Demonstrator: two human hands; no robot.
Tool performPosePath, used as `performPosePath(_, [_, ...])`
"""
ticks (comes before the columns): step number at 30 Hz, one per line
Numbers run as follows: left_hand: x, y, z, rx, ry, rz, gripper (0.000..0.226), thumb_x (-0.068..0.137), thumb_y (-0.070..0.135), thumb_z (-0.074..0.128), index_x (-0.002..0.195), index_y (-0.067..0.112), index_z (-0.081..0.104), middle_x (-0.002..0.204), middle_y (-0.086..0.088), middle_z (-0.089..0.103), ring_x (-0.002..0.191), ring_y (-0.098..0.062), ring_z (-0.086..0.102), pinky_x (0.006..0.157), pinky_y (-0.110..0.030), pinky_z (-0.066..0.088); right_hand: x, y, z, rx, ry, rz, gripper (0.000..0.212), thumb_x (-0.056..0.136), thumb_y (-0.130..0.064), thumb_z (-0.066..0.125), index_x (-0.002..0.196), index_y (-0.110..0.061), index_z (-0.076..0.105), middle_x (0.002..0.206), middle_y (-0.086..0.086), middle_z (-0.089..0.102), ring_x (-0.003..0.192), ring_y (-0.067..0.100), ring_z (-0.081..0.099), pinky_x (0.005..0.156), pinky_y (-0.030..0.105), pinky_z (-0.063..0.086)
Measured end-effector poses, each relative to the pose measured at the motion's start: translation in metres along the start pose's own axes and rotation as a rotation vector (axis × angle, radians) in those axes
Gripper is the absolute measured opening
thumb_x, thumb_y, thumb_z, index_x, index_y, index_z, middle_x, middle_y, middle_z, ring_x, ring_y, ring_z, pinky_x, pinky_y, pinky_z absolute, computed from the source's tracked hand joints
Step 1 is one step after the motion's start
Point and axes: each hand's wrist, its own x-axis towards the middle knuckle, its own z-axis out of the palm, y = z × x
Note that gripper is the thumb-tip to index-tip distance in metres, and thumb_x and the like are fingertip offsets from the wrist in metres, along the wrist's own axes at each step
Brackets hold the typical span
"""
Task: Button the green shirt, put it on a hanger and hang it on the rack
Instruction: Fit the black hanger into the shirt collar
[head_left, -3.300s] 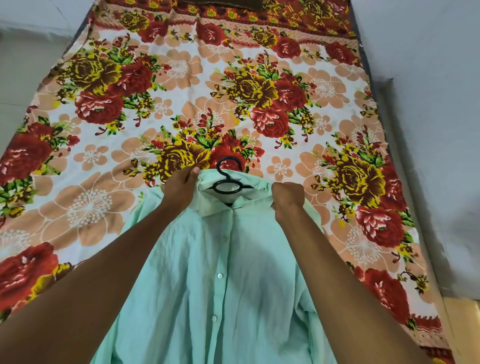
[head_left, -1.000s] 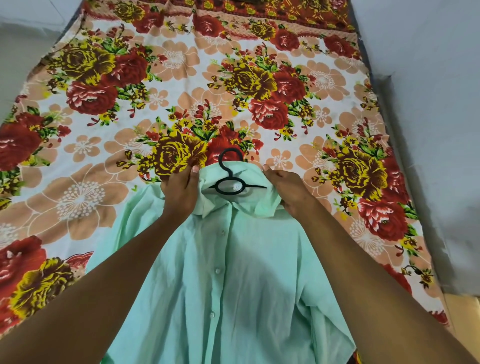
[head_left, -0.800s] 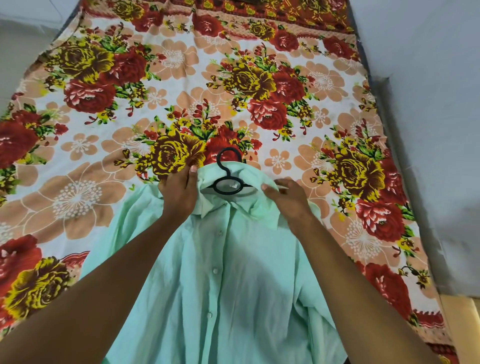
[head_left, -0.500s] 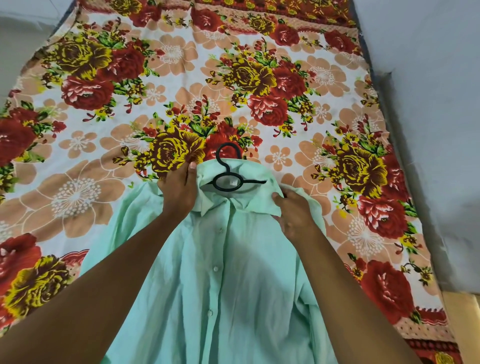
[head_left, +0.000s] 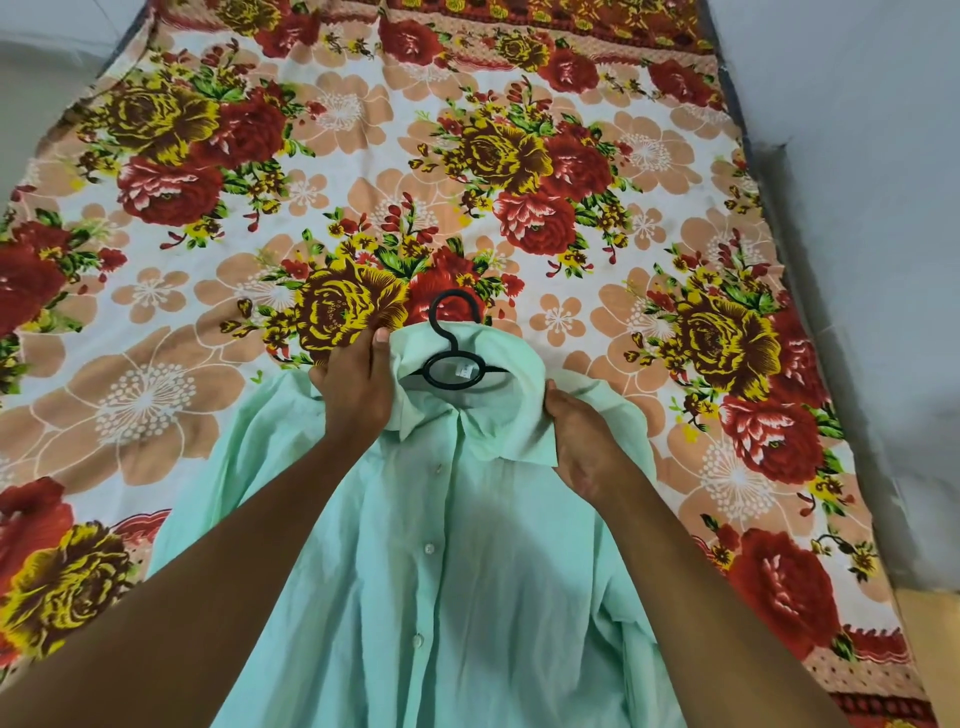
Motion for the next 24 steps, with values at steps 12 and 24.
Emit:
performPosePath(12, [-0.004,0.000,-0.002,-0.030,0.003,0.005,0.044,0.108,0.043,0.029,0.068,0.027,0.037,0.065,0.002,0.050,0.077,-0.027,0.054,0.099,-0.051,0.031,-0.008,-0.002,0.015,-0.998,0.562,-1.007,0.024,0.091,-0.013,0.069,0.115,-0.013,0.066,0.116,0.006,0.059,0.113,0.028,0.054,0.091,0.040,0.048])
performPosePath(24, [-0.007,0.000,-0.023,-0.061,-0.119,0.133,0.048,0.105,0.043,0.036,0.062,0.022,0.033,0.055,0.004,0.036,0.057,-0.011,0.042,0.076,-0.037,0.023,0.020,-0.046,0.050,-1.034,-0.098,-0.536,0.026,0.104,-0.032,0.060,0.124,-0.017,0.066,0.096,-0.006,0.064,0.088,0.008,0.060,0.075,0.023,0.044])
